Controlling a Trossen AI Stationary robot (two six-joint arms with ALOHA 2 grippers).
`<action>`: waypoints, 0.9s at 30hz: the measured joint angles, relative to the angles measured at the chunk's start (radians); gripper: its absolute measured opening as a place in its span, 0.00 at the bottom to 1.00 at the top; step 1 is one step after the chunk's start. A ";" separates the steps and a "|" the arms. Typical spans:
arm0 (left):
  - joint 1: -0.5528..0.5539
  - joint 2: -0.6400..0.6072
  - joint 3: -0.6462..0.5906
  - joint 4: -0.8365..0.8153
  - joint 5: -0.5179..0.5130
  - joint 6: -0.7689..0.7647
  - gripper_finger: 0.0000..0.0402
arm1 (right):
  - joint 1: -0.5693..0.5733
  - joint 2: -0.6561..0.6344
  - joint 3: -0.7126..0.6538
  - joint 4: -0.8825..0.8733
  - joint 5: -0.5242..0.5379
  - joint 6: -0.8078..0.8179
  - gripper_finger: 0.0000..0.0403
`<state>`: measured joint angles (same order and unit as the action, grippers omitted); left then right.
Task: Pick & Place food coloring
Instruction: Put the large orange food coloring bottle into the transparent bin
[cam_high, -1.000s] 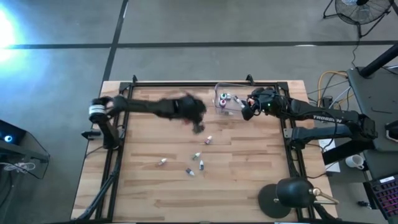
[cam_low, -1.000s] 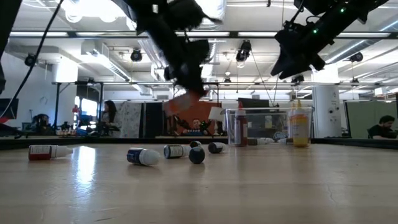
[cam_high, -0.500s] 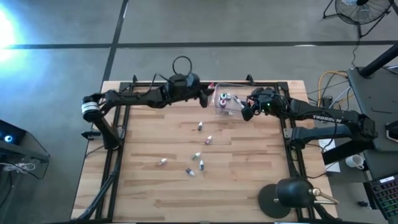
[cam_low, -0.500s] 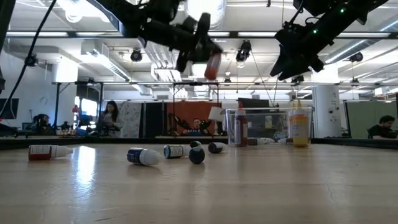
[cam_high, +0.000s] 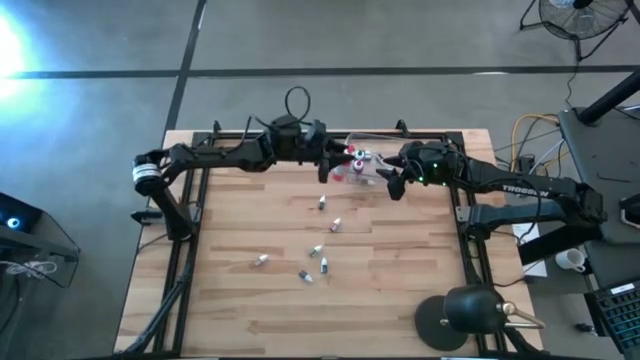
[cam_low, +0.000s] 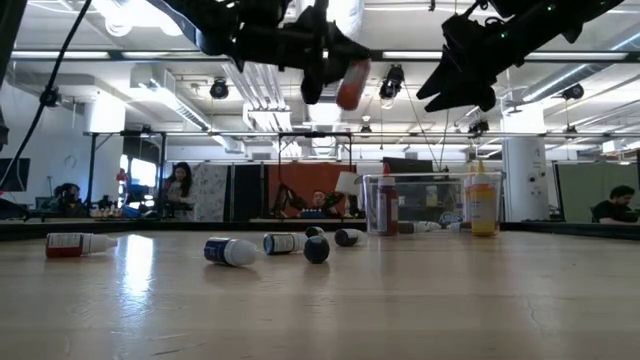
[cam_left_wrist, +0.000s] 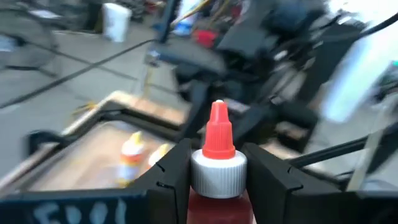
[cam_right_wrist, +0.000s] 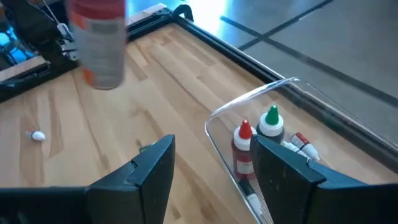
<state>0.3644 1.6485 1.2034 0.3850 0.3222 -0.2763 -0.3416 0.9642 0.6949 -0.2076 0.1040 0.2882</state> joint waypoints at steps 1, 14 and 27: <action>-0.004 0.006 -0.003 -0.015 -0.036 0.027 0.26 | 0.000 0.000 0.000 -0.002 0.000 0.000 0.50; -0.099 0.144 -0.099 0.154 -0.138 0.124 0.26 | 0.001 0.007 0.000 -0.197 -0.102 0.109 0.50; -0.167 0.439 0.165 0.174 -0.138 0.363 0.26 | 0.001 0.007 0.004 -0.353 -0.113 0.335 0.50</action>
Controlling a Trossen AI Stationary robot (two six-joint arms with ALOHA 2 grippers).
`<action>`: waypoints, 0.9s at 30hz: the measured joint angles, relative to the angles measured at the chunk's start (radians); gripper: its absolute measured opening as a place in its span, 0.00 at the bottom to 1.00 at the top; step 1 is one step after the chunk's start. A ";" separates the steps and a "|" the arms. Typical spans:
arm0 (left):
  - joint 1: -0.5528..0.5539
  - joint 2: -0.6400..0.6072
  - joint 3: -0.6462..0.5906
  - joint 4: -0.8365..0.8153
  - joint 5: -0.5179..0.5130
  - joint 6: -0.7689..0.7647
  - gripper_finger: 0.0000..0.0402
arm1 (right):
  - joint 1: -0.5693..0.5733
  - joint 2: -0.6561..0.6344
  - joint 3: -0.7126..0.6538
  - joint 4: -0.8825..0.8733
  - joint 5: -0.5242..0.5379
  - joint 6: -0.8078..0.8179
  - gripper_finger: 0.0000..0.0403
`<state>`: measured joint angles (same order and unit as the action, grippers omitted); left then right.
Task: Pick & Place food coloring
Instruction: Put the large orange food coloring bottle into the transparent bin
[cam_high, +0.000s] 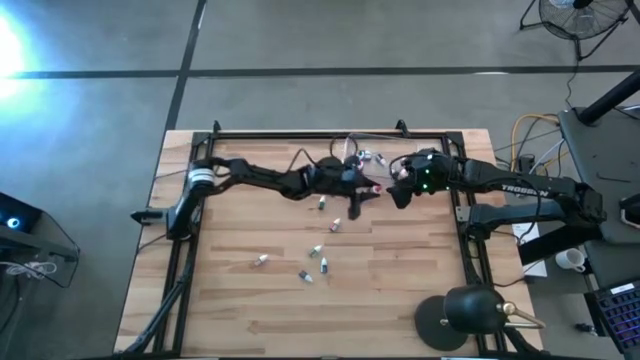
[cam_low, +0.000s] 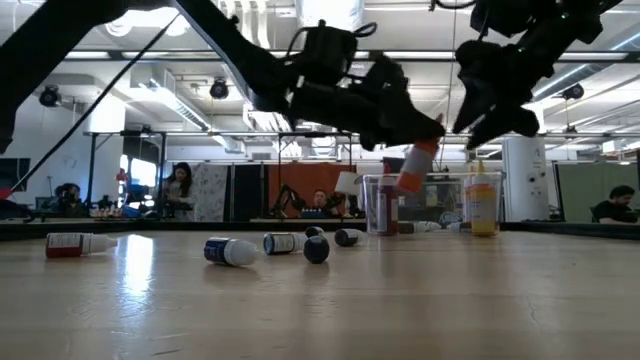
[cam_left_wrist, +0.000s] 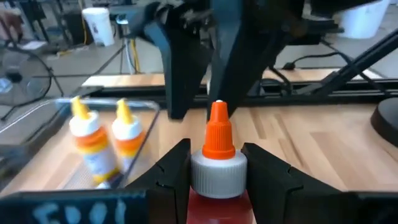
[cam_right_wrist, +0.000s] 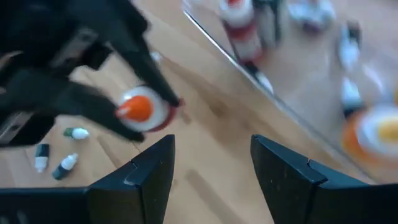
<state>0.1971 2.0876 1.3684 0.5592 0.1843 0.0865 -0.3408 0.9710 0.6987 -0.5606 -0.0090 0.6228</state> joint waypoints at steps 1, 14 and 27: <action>-0.004 0.018 0.018 0.000 -0.001 0.002 0.26 | 0.000 0.000 0.000 -0.032 0.000 0.028 0.50; -0.015 0.151 0.123 0.052 -0.051 0.026 0.26 | -0.001 0.016 0.001 -0.087 -0.031 0.293 0.50; -0.016 0.254 0.258 0.060 -0.054 -0.002 0.26 | 0.000 0.036 0.002 -0.072 -0.031 0.358 0.50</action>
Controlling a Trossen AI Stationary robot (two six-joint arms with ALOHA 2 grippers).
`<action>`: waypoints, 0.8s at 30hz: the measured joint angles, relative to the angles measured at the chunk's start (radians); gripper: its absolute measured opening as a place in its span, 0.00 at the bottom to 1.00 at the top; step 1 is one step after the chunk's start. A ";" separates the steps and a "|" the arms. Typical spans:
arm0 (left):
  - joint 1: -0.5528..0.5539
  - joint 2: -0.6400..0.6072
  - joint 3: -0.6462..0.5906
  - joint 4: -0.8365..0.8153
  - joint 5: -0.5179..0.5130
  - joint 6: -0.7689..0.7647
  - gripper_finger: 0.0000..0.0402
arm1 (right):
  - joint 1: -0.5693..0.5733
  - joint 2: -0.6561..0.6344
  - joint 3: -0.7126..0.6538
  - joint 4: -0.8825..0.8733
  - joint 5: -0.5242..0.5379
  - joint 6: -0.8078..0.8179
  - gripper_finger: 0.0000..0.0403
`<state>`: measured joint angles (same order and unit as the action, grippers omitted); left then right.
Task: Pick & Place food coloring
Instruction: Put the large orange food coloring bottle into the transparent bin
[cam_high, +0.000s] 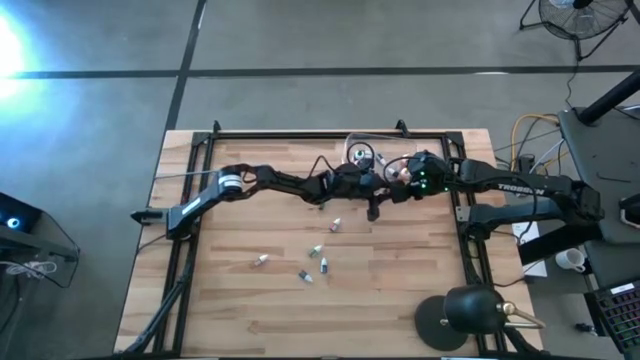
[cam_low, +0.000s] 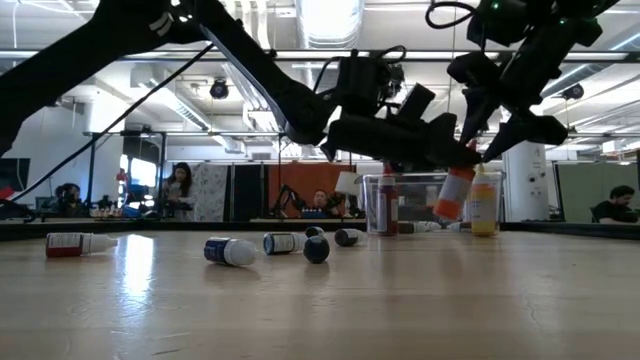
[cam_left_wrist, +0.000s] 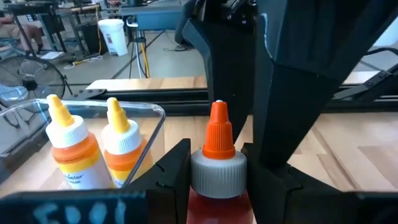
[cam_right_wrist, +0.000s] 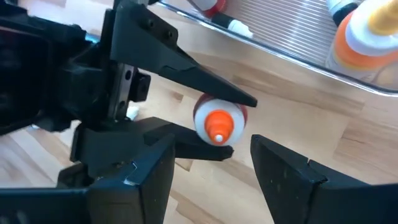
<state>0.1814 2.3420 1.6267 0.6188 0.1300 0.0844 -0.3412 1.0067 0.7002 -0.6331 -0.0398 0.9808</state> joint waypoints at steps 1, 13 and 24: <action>0.000 0.003 0.004 -0.002 -0.001 -0.005 0.26 | 0.001 0.004 0.000 -0.001 0.009 0.009 0.50; -0.007 0.003 0.005 -0.033 -0.009 -0.012 0.26 | 0.001 0.036 0.002 -0.006 0.050 0.056 0.50; -0.019 0.000 -0.008 -0.015 0.010 0.002 0.26 | -0.005 0.032 0.046 -0.053 0.071 0.091 0.50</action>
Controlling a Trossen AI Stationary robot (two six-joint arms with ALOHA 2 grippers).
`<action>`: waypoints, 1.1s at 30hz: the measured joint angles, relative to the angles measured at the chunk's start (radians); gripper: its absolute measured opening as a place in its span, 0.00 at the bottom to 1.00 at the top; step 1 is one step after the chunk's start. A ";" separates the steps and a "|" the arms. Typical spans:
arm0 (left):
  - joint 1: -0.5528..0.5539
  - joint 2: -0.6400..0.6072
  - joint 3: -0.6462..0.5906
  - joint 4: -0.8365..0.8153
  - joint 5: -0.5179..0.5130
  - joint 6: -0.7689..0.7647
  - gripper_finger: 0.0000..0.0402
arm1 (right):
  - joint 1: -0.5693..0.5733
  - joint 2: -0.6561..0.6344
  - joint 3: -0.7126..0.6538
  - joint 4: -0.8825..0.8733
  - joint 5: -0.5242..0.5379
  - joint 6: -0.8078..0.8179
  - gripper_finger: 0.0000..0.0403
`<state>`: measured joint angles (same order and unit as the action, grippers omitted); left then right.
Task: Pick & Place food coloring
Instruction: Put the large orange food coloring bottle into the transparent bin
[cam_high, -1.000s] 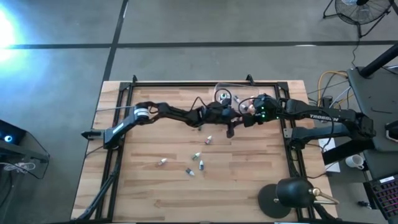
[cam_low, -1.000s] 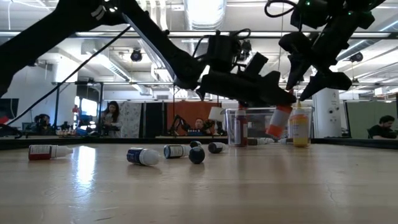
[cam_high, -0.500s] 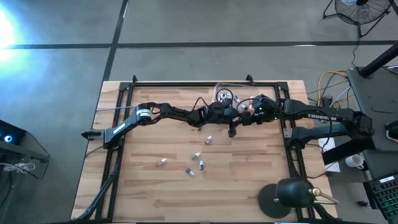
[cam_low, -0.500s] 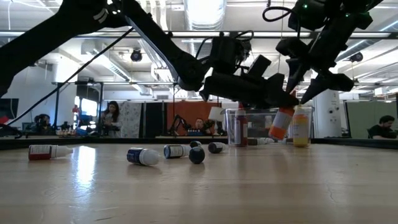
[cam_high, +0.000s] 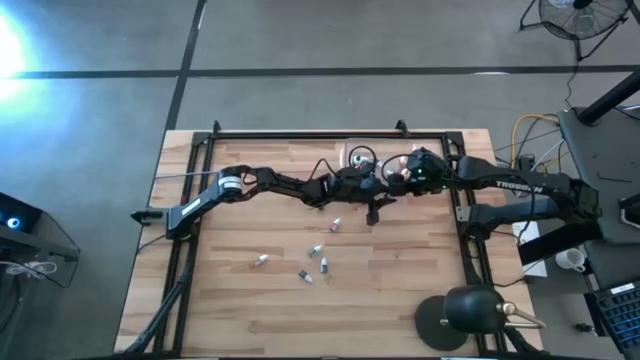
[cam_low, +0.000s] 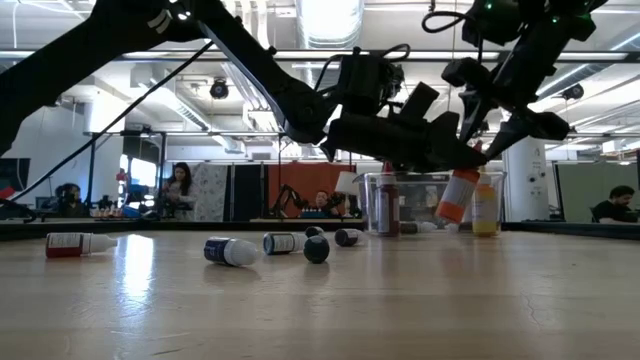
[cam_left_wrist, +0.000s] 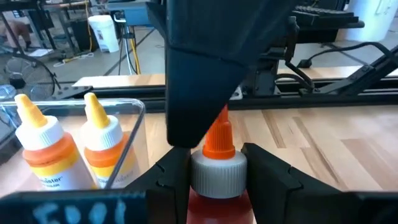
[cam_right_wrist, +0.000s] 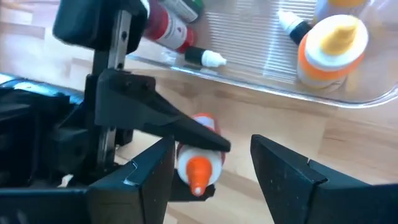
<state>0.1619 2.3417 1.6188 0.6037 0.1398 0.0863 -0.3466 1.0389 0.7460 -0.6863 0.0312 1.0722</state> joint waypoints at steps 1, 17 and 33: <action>0.000 0.000 0.000 0.003 -0.001 0.001 0.26 | 0.000 0.000 0.000 0.000 -0.002 0.002 0.50; 0.001 0.001 0.004 -0.022 -0.035 0.043 0.26 | 0.004 -0.024 0.004 -0.005 -0.060 0.004 0.50; -0.011 -0.001 0.041 -0.025 -0.072 0.019 0.26 | 0.003 -0.027 0.019 -0.082 -0.059 -0.060 0.50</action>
<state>0.1514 2.3405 1.6600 0.5790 0.0679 0.1057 -0.3431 1.0115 0.7654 -0.7681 -0.0282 1.0126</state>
